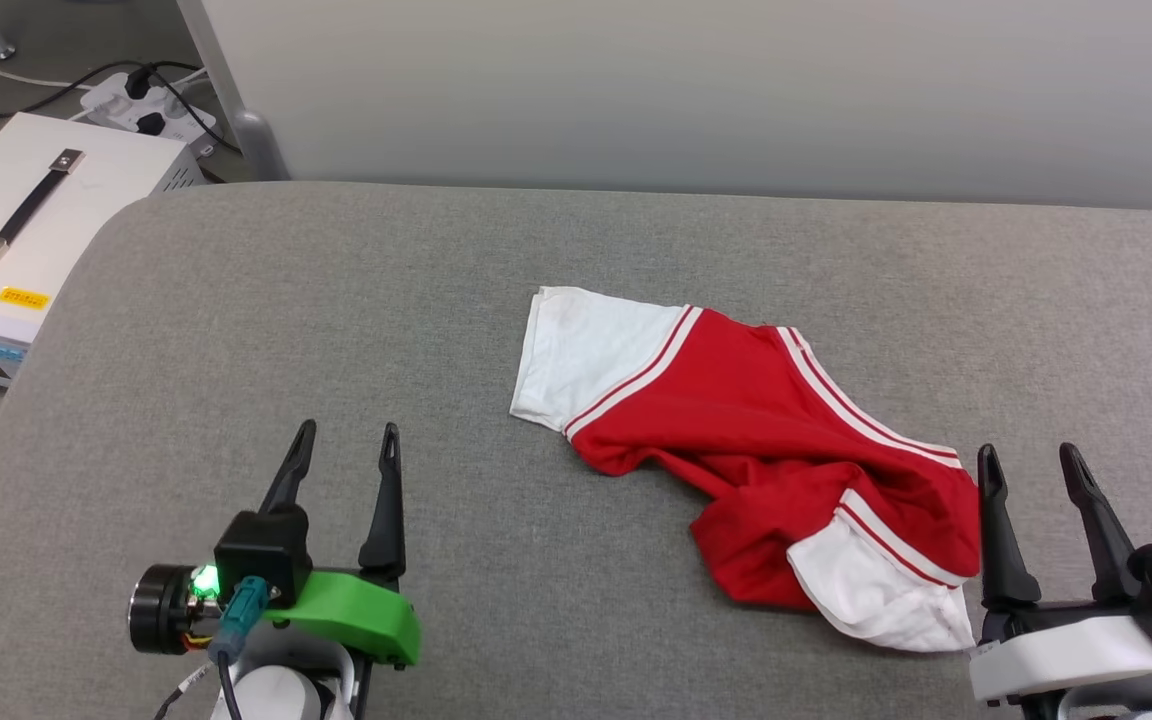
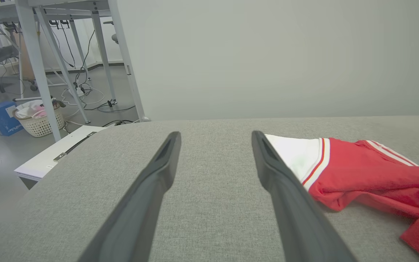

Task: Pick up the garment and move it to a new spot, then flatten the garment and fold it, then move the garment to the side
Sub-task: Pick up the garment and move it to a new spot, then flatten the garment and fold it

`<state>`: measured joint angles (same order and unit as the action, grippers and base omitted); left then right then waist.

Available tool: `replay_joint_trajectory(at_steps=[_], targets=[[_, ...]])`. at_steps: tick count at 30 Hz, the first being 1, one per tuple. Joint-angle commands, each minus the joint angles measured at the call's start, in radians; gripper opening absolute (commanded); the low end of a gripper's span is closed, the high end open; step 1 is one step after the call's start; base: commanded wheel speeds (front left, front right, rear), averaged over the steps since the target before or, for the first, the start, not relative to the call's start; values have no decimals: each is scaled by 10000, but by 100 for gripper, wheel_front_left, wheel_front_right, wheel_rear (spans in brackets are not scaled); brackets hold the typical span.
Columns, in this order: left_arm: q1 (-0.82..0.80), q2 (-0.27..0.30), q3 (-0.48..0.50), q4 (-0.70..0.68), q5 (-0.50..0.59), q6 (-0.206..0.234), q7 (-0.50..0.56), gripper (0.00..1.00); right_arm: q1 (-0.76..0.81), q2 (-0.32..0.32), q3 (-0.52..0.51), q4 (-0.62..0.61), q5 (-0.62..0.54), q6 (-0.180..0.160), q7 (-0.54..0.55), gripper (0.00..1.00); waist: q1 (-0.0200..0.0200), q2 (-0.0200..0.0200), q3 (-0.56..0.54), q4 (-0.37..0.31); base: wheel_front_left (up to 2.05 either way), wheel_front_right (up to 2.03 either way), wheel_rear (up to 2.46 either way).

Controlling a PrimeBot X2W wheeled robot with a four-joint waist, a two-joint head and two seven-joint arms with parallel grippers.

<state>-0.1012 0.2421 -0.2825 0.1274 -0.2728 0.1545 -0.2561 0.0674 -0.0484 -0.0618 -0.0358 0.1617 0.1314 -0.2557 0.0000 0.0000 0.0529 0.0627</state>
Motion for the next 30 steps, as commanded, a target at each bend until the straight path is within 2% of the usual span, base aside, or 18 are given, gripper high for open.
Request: replay_joint_trajectory(at_steps=[1, 15, 30], targets=[[232, -135, 128, 71, 161, -116, -56, 100, 180, -18, -3, 81, 25, -7, -61, 100, 0, 0, -54, -22, 0, 0, 0], [979, -1052, 1375, 560, 1067, -1011, -57, 100, 638, -18, 18, 671, -113, -7, -61, 100, 0, 0, -236, 84, 0, 0, 0], [793, -1452, 2059, 827, 1579, -1661, -57, 100, 578, -18, 51, 795, -102, -7, -61, 100, 0, 0, -210, 101, 0, 0, 0]])
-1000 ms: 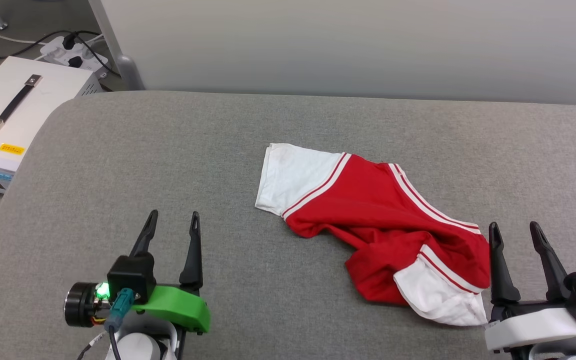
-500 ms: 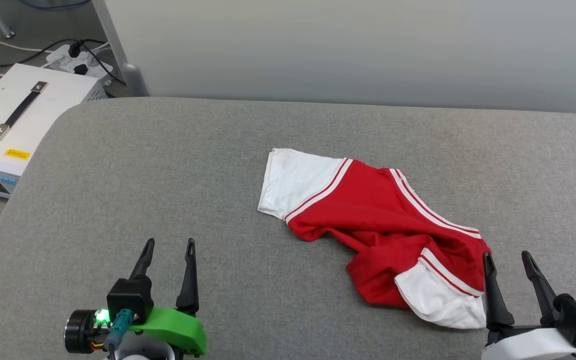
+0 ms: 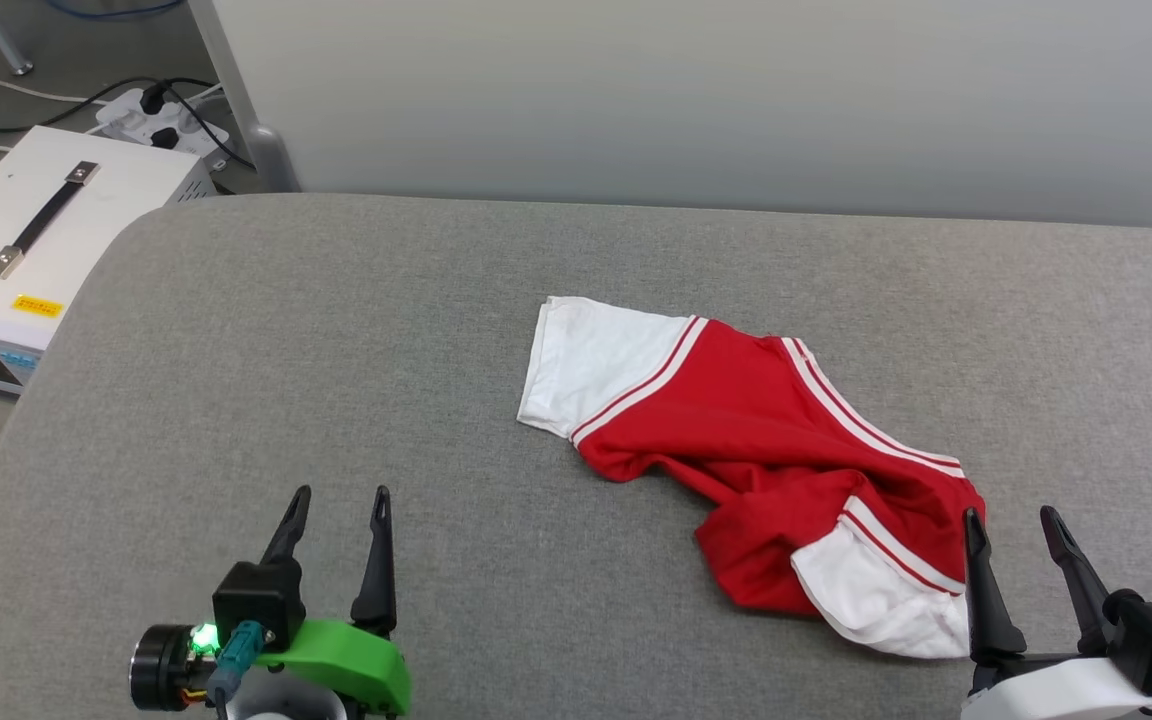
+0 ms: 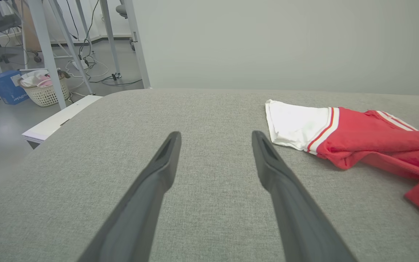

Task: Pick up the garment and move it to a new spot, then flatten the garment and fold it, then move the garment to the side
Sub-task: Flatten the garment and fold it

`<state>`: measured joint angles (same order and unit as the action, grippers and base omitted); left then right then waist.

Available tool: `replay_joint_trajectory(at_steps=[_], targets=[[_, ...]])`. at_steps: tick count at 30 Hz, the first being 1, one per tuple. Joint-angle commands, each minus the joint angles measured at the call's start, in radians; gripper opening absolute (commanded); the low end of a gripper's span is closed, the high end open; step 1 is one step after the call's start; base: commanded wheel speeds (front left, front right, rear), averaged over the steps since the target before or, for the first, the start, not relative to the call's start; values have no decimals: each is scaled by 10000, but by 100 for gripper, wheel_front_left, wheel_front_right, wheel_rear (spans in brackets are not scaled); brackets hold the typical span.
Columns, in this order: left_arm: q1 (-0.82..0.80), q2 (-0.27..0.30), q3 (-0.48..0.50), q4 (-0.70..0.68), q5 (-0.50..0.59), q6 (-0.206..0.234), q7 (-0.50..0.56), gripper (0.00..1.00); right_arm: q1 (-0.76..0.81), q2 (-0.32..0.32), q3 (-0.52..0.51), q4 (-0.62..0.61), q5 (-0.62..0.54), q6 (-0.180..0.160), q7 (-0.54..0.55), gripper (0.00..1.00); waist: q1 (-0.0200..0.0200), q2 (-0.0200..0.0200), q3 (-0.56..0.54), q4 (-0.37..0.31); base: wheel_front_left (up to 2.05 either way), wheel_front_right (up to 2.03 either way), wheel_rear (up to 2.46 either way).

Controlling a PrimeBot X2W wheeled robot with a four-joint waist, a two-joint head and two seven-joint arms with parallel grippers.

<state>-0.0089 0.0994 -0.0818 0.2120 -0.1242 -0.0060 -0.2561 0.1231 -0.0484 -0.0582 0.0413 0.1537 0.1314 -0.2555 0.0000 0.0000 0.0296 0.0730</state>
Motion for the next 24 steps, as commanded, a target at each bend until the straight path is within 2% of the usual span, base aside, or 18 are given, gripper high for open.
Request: replay_joint_trajectory(at_steps=[1, 8, 15, 20, 24], targets=[[-257, -13, 65, -11, 119, -141, -57, 100, -4, -18, 15, 18, -20, -7, -63, 100, 0, 0, 53, -5, 0, 0, 0], [-2376, 473, -38, 352, 275, -879, -57, 100, -313, -18, 99, -113, -46, -7, -63, 100, 0, 0, 465, -120, 0, 0, 0], [-5391, 1246, -918, 1605, 21, -1217, 104, 100, -826, -18, 220, -298, -126, -7, -63, 100, 0, 0, 1174, -503, 0, 0, 0], [-7510, 1801, -2599, 2435, -1116, -1241, 1162, 100, -1178, -18, 258, -414, -94, -7, -63, 100, 0, 0, 1738, -813, 0, 0, 0], [-8819, 2255, -4245, 3092, -2442, -1243, 3085, 100, -1362, -18, 319, -449, -56, -7, -63, 100, 0, 0, 2131, -1033, 0, 0, 0]])
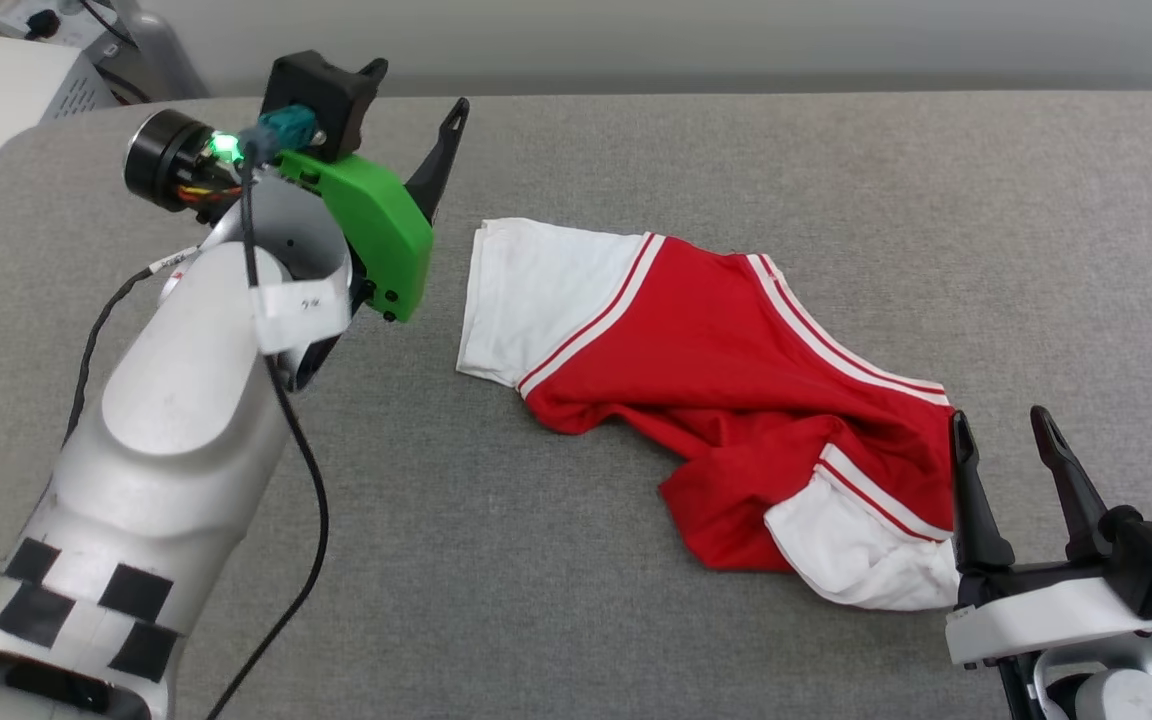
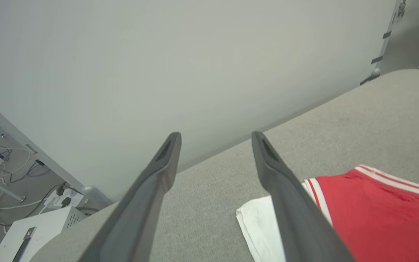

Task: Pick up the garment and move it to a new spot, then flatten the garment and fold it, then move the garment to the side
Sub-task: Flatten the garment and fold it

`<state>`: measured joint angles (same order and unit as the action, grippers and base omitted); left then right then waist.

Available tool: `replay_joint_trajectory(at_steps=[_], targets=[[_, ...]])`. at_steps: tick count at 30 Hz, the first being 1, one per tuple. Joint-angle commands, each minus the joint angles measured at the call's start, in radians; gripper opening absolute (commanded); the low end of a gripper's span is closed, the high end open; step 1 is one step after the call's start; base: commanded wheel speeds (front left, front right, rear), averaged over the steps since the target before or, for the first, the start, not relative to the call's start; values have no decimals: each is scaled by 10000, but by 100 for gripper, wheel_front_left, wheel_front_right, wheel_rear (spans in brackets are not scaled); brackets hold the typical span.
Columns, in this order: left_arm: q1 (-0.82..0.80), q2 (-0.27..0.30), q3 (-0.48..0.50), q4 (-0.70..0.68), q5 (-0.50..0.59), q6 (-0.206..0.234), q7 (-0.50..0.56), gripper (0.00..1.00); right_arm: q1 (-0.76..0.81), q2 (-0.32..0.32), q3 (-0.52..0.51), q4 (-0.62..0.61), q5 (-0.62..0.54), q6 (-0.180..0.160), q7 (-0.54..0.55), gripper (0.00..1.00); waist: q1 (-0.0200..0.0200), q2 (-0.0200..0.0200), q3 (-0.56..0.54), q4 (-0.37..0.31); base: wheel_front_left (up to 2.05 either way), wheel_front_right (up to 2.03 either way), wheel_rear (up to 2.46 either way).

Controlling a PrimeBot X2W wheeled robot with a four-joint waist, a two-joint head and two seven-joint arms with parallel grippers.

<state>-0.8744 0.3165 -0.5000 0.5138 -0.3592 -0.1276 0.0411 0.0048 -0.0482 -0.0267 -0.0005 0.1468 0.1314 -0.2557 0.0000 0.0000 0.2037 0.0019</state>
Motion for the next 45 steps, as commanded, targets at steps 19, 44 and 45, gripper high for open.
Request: replay_joint_trajectory(at_steps=[19, 44, 45], targets=[[-2102, 1572, -5569, 1166, -4878, -30, 6445, 100, -1054, -20, 72, -120, 240, -7, -61, 100, 0, 0, 1779, -1089, 0, 0, 0], [-661, 2897, -6340, 402, -6477, 241, 2402, 0, -557, -20, -154, 73, 195, -7, -61, 100, 0, 0, 509, -315, 0, 0, 0], [-433, 3071, -6288, 245, -6518, 370, 2230, 0, -512, -20, -162, 78, 187, -7, -61, 100, 0, 0, 440, -259, 0, 0, 0]])
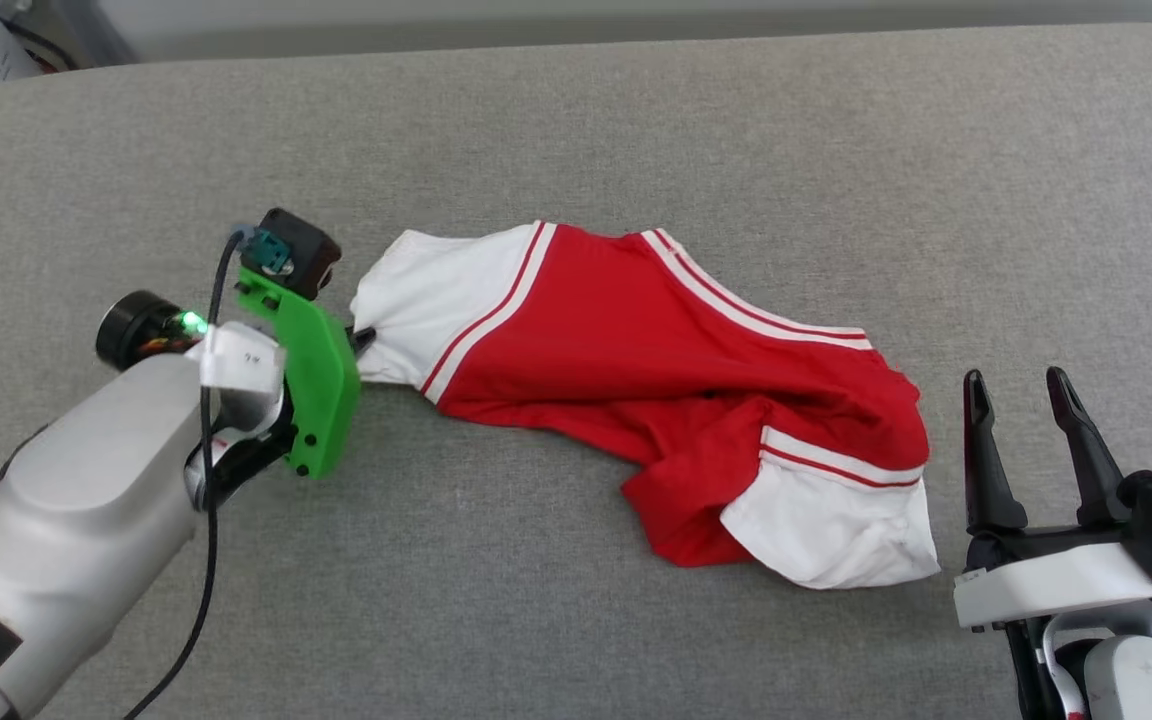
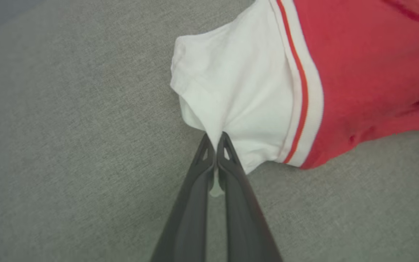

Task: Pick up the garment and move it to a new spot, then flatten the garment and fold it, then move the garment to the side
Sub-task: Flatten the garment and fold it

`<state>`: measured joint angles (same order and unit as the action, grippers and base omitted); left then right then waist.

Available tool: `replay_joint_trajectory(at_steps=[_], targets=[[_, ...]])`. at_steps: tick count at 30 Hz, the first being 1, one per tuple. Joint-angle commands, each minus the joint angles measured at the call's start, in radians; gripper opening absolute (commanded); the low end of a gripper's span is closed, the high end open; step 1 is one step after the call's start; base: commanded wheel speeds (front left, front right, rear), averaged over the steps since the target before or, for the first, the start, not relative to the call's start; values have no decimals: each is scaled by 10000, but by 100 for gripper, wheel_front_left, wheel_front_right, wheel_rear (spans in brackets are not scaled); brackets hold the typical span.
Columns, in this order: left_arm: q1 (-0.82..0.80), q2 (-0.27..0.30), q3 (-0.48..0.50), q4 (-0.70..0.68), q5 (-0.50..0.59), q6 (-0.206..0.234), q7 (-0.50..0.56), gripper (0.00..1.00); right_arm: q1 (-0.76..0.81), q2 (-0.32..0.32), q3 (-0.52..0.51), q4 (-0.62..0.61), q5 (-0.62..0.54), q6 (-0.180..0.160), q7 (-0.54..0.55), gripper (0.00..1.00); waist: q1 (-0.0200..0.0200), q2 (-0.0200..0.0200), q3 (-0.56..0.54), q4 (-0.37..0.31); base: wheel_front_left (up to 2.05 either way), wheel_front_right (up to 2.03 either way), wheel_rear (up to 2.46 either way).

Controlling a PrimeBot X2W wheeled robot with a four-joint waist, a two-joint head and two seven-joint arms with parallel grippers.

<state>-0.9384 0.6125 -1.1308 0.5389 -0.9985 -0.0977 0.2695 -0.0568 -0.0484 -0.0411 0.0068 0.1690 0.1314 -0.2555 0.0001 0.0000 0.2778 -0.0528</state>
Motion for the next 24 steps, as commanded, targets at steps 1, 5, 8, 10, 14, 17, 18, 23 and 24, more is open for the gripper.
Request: replay_joint_trajectory(at_steps=[1, 5, 8, 10, 14, 17, 18, 23, 24], targets=[[405, 239, 47, -139, -168, 166, -162, 0, 141, -18, -22, 13, -42, -7, -63, 100, -1, 0, -360, 333, 0, 0, 0], [1418, 780, 158, -832, -462, 679, -577, 0, 319, -18, -77, 41, -115, -7, -63, 100, -1, 0, -566, 483, 0, 0, 0], [2087, 1091, 240, -1228, -720, 1053, -788, 0, 427, -18, -120, 75, -90, -7, -63, 100, -1, 0, -646, 561, 0, 0, 0], [2531, 1272, 262, -1383, -887, 1291, -886, 0, 465, -18, -132, 85, -97, -7, -63, 100, -1, 0, -671, 583, 0, 0, 0], [3347, 1406, 265, -1450, -1229, 1661, -1066, 0, 495, -18, -141, 87, -158, -7, -63, 100, -1, 0, -708, 576, 0, 0, 0], [3829, 1290, 227, -1315, -1444, 1784, -1193, 0, 512, -18, -163, 118, -187, -7, -63, 100, -1, 0, -771, 567, 0, 0, 0], [3929, 1229, 212, -1270, -1470, 1813, -1248, 0, 526, -18, -172, 127, -193, -7, -63, 100, -1, 0, -805, 570, 0, 0, 0], [4234, 826, 409, -1014, -1417, 2054, -2243, 100, 570, -18, -274, 142, -301, -7, -63, 100, -1, 0, -1095, 645, 0, 0, 0], [4252, 762, 490, -962, -1343, 2170, -2561, 100, 559, -18, -274, 129, -377, -7, -63, 100, -1, 0, -1152, 665, 0, 0, 0]])
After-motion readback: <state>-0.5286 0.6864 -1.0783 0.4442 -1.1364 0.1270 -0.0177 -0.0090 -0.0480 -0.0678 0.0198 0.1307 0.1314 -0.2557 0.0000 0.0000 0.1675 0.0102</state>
